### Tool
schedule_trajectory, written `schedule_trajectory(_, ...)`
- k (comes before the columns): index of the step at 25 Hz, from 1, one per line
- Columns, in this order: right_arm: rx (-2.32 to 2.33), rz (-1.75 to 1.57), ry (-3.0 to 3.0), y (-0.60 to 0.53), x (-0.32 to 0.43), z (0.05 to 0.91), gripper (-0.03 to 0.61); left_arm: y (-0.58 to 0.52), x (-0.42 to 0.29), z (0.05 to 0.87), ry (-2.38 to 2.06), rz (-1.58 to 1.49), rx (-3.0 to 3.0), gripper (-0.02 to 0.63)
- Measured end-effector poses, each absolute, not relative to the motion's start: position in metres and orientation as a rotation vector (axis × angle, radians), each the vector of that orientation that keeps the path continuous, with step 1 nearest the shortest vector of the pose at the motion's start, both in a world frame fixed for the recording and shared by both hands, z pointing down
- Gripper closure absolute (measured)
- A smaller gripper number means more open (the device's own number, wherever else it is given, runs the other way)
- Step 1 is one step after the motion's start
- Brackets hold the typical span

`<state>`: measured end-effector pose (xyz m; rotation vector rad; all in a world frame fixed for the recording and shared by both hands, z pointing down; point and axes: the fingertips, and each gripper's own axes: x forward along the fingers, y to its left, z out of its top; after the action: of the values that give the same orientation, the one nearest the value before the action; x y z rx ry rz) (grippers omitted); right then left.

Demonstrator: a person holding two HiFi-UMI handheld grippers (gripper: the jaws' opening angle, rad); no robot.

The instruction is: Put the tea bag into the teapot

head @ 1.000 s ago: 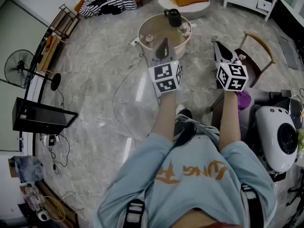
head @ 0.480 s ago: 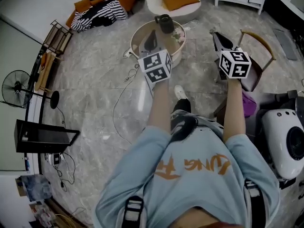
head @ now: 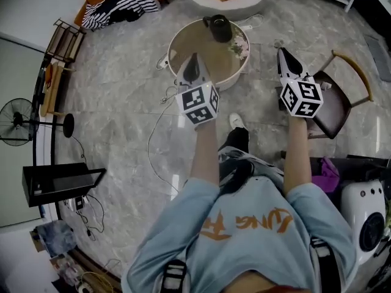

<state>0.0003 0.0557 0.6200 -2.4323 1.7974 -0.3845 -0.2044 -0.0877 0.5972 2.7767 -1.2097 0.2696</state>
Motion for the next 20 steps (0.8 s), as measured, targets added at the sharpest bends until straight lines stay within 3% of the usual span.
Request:
schedule_trajectory(8,-2.456,-0.629,1.827,-0.086,0.061,0.720,0.565,-0.218,-0.141,0.704,-1.198,0.431,2.612,0.589)
schedule_trajectory(20,-2.501,-0.704,2.002,-0.199,0.088,0.729,0.565,-0.311,-0.084,0.749,-1.017,0.485,2.531,0.589)
